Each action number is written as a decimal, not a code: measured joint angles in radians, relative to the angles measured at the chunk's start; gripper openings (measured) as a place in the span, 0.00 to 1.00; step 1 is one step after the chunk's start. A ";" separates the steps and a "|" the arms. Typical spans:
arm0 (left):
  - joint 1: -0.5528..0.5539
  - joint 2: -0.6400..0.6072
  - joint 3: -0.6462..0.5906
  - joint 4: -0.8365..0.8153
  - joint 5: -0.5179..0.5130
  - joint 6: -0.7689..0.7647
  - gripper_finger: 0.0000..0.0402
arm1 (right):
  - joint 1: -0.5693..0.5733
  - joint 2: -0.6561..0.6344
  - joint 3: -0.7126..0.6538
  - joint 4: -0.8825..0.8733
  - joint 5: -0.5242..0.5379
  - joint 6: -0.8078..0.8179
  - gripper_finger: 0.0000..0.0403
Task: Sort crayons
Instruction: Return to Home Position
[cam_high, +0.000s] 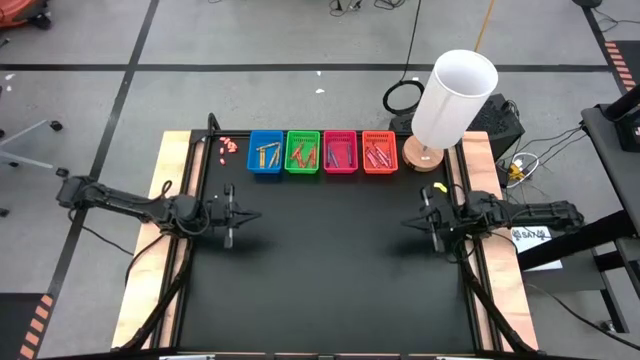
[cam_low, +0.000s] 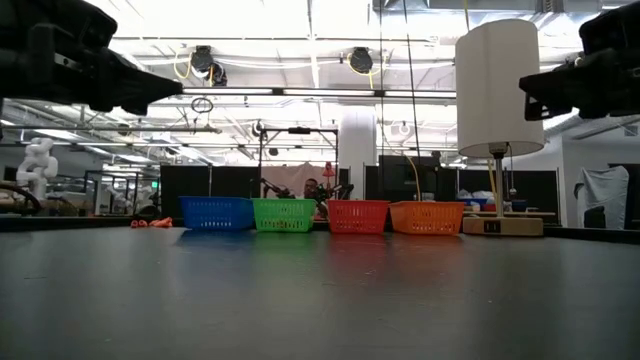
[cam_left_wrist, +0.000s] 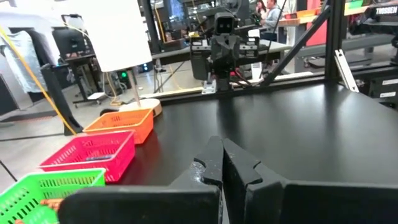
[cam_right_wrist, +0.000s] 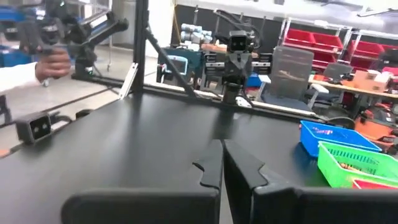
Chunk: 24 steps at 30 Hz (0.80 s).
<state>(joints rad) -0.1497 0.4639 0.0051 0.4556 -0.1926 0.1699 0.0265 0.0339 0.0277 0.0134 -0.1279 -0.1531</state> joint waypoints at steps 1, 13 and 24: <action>0.000 -0.018 0.000 -0.013 -0.001 0.001 0.00 | 0.000 -0.006 0.000 -0.001 0.007 0.010 0.00; 0.000 -0.220 -0.001 -0.214 -0.028 -0.005 0.00 | 0.000 -0.031 -0.001 -0.005 0.032 0.043 0.00; 0.000 -0.381 -0.001 -0.339 -0.045 -0.007 0.00 | 0.000 -0.031 0.000 -0.004 0.075 0.041 0.00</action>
<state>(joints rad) -0.1497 0.0826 0.0040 0.1166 -0.2371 0.1626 0.0269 0.0032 0.0273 0.0090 -0.0533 -0.1118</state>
